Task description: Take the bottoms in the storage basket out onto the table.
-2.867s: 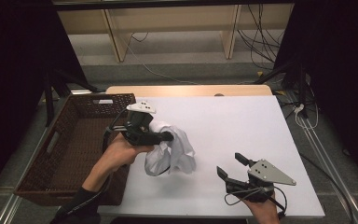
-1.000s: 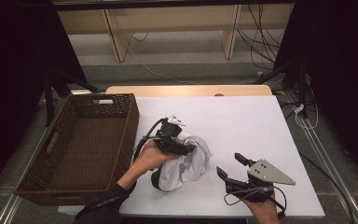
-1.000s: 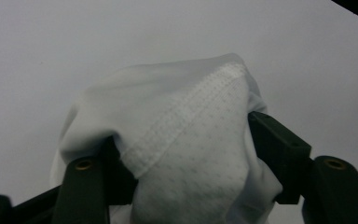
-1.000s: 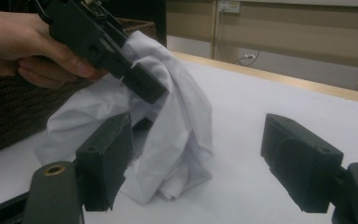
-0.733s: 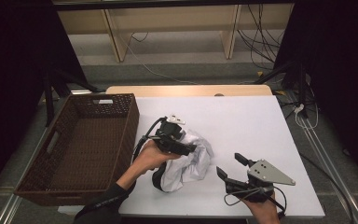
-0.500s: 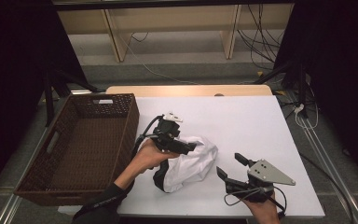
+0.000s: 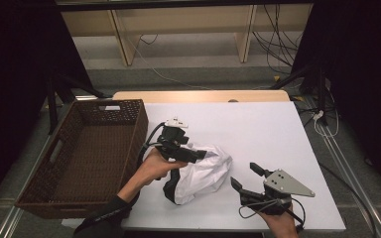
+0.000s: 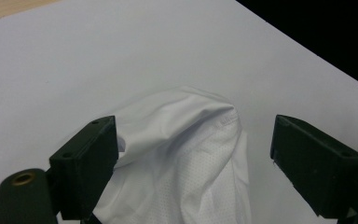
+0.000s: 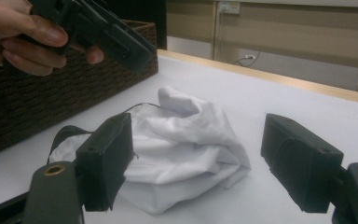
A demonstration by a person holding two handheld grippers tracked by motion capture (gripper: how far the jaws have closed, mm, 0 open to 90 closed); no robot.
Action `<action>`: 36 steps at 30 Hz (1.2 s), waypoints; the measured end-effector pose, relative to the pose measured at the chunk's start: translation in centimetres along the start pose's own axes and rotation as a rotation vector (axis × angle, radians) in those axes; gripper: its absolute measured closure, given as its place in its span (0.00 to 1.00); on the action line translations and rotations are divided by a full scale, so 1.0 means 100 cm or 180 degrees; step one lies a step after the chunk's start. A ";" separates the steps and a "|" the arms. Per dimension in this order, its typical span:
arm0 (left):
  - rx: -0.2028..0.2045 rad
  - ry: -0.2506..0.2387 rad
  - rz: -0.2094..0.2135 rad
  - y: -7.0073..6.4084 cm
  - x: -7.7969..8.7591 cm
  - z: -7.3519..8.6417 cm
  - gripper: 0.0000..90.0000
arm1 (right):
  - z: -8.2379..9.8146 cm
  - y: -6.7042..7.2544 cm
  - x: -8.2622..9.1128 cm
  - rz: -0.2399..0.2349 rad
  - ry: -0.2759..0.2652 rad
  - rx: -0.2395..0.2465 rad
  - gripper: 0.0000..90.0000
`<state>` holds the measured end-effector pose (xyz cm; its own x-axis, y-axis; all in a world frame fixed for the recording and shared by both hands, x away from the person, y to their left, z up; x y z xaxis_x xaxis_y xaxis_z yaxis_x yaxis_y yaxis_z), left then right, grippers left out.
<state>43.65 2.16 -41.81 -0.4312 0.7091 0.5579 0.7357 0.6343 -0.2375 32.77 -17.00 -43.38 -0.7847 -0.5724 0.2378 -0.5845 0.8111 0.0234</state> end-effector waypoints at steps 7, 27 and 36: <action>0.0048 -0.0203 0.0077 -0.001 0.011 -0.003 0.15 | 0.000 0.000 0.000 -0.0003 -0.0002 -0.0005 0.29; 0.0087 -0.0464 0.0022 0.005 0.031 0.002 0.14 | 0.000 0.000 0.000 -0.0016 -0.0014 -0.0011 0.29; 0.0104 -0.0611 0.0001 0.009 0.041 0.003 0.14 | -0.001 0.001 0.000 -0.0017 -0.0019 -0.0005 0.29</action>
<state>42.36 5.72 -39.98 -0.5250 0.7530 0.3967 0.7199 0.6415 -0.2651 32.73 -16.95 -43.31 -0.7828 -0.5775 0.2317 -0.5884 0.8081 0.0262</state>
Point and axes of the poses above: each handheld gripper's, and its own axes: x roughly backward along the jaws, z roughly out of its underside, y roughly to its left, the point moved 7 cm from there along -x, roughly forward along the jaws, and after that the axes turned 4 degrees about -y, right-handed, at the moved point
